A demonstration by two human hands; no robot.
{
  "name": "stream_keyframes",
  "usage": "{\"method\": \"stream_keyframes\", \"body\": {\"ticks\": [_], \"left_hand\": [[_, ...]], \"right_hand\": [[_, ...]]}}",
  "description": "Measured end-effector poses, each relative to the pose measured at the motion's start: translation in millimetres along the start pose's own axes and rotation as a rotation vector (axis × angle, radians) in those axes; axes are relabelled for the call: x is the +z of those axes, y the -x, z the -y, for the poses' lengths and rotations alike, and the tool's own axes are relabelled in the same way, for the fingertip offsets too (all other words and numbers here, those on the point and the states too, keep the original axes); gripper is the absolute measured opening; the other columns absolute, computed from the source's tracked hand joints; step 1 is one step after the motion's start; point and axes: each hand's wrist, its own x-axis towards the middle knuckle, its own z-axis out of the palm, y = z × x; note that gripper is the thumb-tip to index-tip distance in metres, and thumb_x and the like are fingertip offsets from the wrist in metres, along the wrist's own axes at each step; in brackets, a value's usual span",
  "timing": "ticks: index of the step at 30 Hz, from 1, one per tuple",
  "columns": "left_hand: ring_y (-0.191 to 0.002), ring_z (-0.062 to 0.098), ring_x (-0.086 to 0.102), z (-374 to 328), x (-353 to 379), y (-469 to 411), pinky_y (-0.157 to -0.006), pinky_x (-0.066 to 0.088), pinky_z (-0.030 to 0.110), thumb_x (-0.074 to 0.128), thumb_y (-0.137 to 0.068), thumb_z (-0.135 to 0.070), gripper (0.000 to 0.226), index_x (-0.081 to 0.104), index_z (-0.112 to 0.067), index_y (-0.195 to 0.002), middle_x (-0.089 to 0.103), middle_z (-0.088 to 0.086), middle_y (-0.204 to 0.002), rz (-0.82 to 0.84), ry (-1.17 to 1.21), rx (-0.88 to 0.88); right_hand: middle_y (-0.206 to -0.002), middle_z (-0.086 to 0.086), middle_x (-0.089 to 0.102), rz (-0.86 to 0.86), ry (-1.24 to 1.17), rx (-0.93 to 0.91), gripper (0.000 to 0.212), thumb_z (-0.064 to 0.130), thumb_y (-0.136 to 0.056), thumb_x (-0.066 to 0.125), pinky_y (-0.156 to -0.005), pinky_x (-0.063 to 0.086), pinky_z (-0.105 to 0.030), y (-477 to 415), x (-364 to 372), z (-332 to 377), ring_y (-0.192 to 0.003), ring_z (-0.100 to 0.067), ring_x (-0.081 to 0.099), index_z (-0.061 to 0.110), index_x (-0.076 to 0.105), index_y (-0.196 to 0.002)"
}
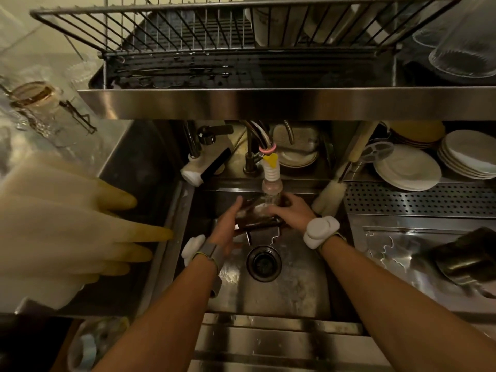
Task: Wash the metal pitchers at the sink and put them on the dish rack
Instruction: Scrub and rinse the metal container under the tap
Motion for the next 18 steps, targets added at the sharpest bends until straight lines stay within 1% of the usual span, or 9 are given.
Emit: {"method": "stream_keyframes", "body": {"ticks": [2, 3, 4, 6, 8, 11, 13, 15, 18], "left_hand": [[-0.100, 0.023, 0.061, 0, -7, -5, -0.093, 0.045, 0.046, 0.043, -0.087, -0.066, 0.057, 0.062, -0.020, -0.117, 0.065, 0.003, -0.112, -0.124, -0.042, 0.002], [-0.102, 0.025, 0.060, 1, -10, -7, -0.097, 0.045, 0.049, 0.041, -0.089, -0.065, 0.059, 0.059, -0.019, -0.122, 0.062, 0.004, -0.117, -0.166, -0.071, 0.006], [-0.102, 0.027, 0.059, 2, -11, -8, -0.098, 0.046, 0.048, 0.040, -0.090, -0.062, 0.061, 0.056, -0.016, -0.127, 0.059, 0.007, -0.118, -0.192, -0.097, 0.010], [-0.100, 0.028, 0.059, 6, -10, -8, -0.087, 0.050, 0.041, 0.039, -0.094, -0.056, 0.061, 0.052, -0.010, -0.131, 0.057, 0.011, -0.117, -0.203, -0.147, 0.036], [-0.102, 0.029, 0.060, 9, -9, -7, -0.069, 0.049, 0.032, 0.038, -0.096, -0.052, 0.060, 0.051, -0.006, -0.133, 0.058, 0.013, -0.120, -0.180, -0.182, 0.056], [-0.094, 0.026, 0.059, 8, -8, -5, -0.063, 0.046, 0.029, 0.037, -0.096, -0.052, 0.061, 0.052, -0.006, -0.133, 0.060, 0.015, -0.123, -0.176, -0.206, 0.056], [-0.092, 0.025, 0.060, 4, -8, -5, -0.067, 0.047, 0.032, 0.037, -0.096, -0.054, 0.058, 0.057, -0.008, -0.125, 0.061, 0.014, -0.122, -0.186, -0.209, 0.053], [-0.090, 0.026, 0.062, -1, -5, -4, -0.076, 0.048, 0.036, 0.036, -0.094, -0.058, 0.059, 0.061, -0.010, -0.117, 0.064, 0.013, -0.113, -0.202, -0.210, 0.051], [-0.096, 0.031, 0.065, -4, -3, -5, -0.089, 0.051, 0.045, 0.034, -0.090, -0.066, 0.068, 0.062, -0.009, -0.113, 0.066, 0.013, -0.109, -0.213, -0.226, 0.036]], "right_hand": [[-0.118, 0.000, 0.056, 0.008, -0.003, 0.021, 0.067, 0.026, -0.074, 0.079, -0.068, 0.056, -0.029, 2, 4, -9, -0.097, -0.018, 0.058, 0.016, 0.047, -0.132], [-0.121, -0.002, 0.053, -0.002, 0.004, 0.039, 0.072, 0.025, -0.074, 0.079, -0.063, 0.055, -0.027, 4, 1, -14, -0.099, -0.018, 0.056, 0.016, 0.043, -0.135], [-0.125, -0.003, 0.051, -0.029, 0.014, 0.060, 0.075, 0.025, -0.075, 0.079, -0.063, 0.054, -0.026, 6, -4, -19, -0.102, -0.020, 0.055, 0.017, 0.040, -0.138], [-0.133, -0.007, 0.048, -0.107, 0.022, 0.080, 0.078, 0.025, -0.075, 0.078, -0.069, 0.055, -0.031, 5, -15, -28, -0.111, -0.025, 0.054, 0.017, 0.036, -0.140], [-0.135, -0.009, 0.048, -0.164, -0.002, 0.052, 0.080, 0.024, -0.074, 0.079, -0.077, 0.056, -0.035, 3, -20, -28, -0.114, -0.026, 0.054, 0.016, 0.036, -0.140], [-0.131, -0.005, 0.048, -0.122, -0.042, 0.003, 0.079, 0.023, -0.072, 0.080, -0.092, 0.052, -0.039, 0, -8, -20, -0.109, -0.019, 0.050, 0.016, 0.038, -0.138], [-0.124, -0.002, 0.050, -0.047, -0.056, -0.010, 0.077, 0.023, -0.071, 0.081, -0.096, 0.051, -0.043, 0, 2, -18, -0.110, -0.019, 0.051, 0.018, 0.040, -0.136], [-0.117, 0.001, 0.050, -0.017, -0.065, -0.002, 0.075, 0.023, -0.071, 0.082, -0.096, 0.051, -0.045, 1, 4, -20, -0.111, -0.021, 0.053, 0.019, 0.042, -0.134], [-0.118, 0.001, 0.050, -0.027, -0.063, 0.006, 0.075, 0.020, -0.070, 0.082, -0.091, 0.054, -0.044, 1, -1, -22, -0.109, -0.020, 0.053, 0.021, 0.042, -0.133]]}}
